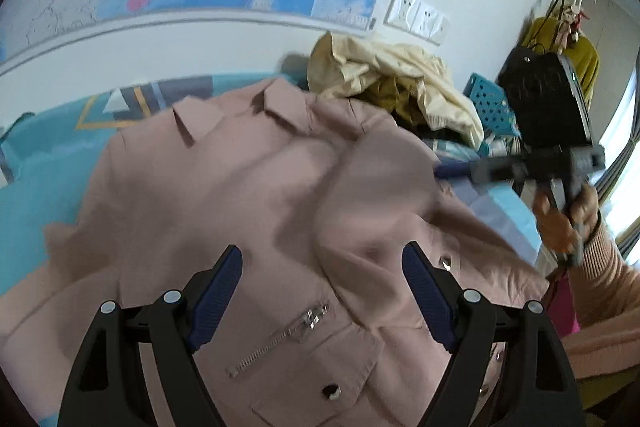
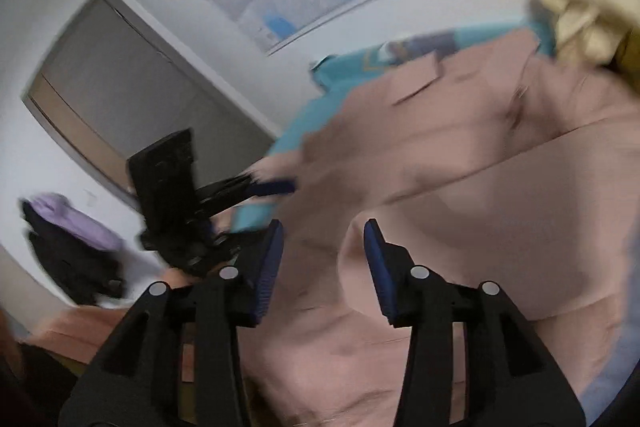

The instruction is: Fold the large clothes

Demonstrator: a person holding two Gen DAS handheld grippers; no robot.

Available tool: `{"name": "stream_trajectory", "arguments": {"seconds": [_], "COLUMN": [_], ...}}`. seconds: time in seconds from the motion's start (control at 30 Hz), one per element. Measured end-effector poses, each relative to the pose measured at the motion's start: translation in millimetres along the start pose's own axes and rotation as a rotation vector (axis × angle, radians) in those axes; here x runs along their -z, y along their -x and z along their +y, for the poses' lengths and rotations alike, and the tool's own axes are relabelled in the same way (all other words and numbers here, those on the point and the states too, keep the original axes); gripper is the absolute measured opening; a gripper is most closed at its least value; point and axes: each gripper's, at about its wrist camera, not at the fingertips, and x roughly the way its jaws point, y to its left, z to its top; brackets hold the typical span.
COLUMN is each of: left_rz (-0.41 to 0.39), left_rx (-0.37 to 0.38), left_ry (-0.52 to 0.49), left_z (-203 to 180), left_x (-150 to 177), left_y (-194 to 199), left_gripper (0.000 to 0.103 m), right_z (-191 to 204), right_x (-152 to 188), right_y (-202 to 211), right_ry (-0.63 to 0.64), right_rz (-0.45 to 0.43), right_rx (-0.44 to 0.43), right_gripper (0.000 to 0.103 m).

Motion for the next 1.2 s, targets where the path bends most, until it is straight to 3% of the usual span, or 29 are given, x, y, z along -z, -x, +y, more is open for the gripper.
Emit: {"name": "stream_trajectory", "arguments": {"seconds": [0.1, 0.2, 0.37, 0.4, 0.43, 0.47, 0.5, 0.53, 0.57, 0.6, 0.63, 0.77, 0.87, 0.93, 0.97, 1.03, 1.07, 1.2], "left_rz": [0.059, 0.145, 0.292, 0.300, 0.301, 0.294, 0.284, 0.274, 0.270, 0.254, 0.234, 0.133, 0.093, 0.105, 0.111, 0.127, 0.126, 0.157], "left_rx": [0.017, 0.081, 0.095, 0.075, 0.061, 0.038, 0.023, 0.022, 0.027, 0.021, 0.003, -0.124, -0.254, -0.310, -0.309, -0.240, -0.217, -0.175], "left_ry": [-0.017, -0.030, -0.035, -0.040, -0.046, -0.053, -0.057, -0.062, -0.058, -0.051, -0.052, -0.063, -0.054, -0.018, 0.004, 0.035, 0.032, -0.081], "left_z": [-5.2, -12.5, -25.9, -27.7, -28.4, -28.7, -28.0, -25.9, -24.0, -19.5, -17.3, 14.2, 37.9, 53.4, 59.7, 62.0, 58.6, 16.8], "left_x": [7.9, 12.8, 14.8, 14.3, 13.7, 12.2, 10.5, 8.0, 6.1, 2.1, -1.9, -28.6, -43.4, -45.3, -43.0, -33.2, -28.9, -3.2], "left_y": [-13.7, -37.0, -84.8, -90.9, -93.7, -96.0, -95.8, -93.8, -91.5, -86.2, -80.5, -41.9, -22.3, -21.6, -21.8, -23.4, -23.8, -35.0], "left_gripper": [0.086, 0.087, 0.088, 0.084, 0.070, 0.064, 0.047, 0.020, 0.015, 0.013, 0.010, 0.006, 0.009, 0.031, 0.033, 0.049, 0.053, 0.080], "right_z": [-21.6, -58.5, -142.2, -151.1, -161.2, -165.9, -167.4, -167.4, -166.4, -166.5, -168.4, -161.0, -161.7, -167.0, -170.7, -177.5, -180.0, -158.0], "right_x": [-8.0, -13.7, -4.8, 0.3, 4.8, 6.6, 8.2, 8.8, 9.2, 8.7, 7.4, -3.0, -8.3, -5.0, -3.5, 2.0, 4.0, 6.8], "right_y": [34.8, 60.1, 52.6, 49.2, 42.9, 36.7, 33.8, 30.2, 26.4, 26.2, 31.5, 62.5, 74.9, 67.2, 64.2, 61.7, 62.6, 74.1], "right_ry": [-0.027, -0.069, -0.276, -0.298, -0.323, -0.332, -0.330, -0.317, -0.301, -0.291, -0.291, -0.259, -0.250, -0.257, -0.263, -0.293, -0.311, -0.248], "right_rz": [-0.088, -0.150, -0.098, -0.089, -0.080, -0.073, -0.069, -0.069, -0.069, -0.068, -0.066, -0.166, -0.195, -0.150, -0.135, -0.130, -0.136, -0.175], "right_rx": [0.080, 0.300, 0.366, 0.355, 0.346, 0.318, 0.300, 0.295, 0.275, 0.251, 0.241, 0.273, 0.330, 0.350, 0.355, 0.381, 0.382, 0.443], "right_gripper": [0.044, 0.053, 0.056, 0.056, 0.056, 0.056, 0.056, 0.056, 0.049, 0.019, 0.006, 0.004, 0.004, 0.005, 0.009, 0.016, 0.024, 0.043]}}
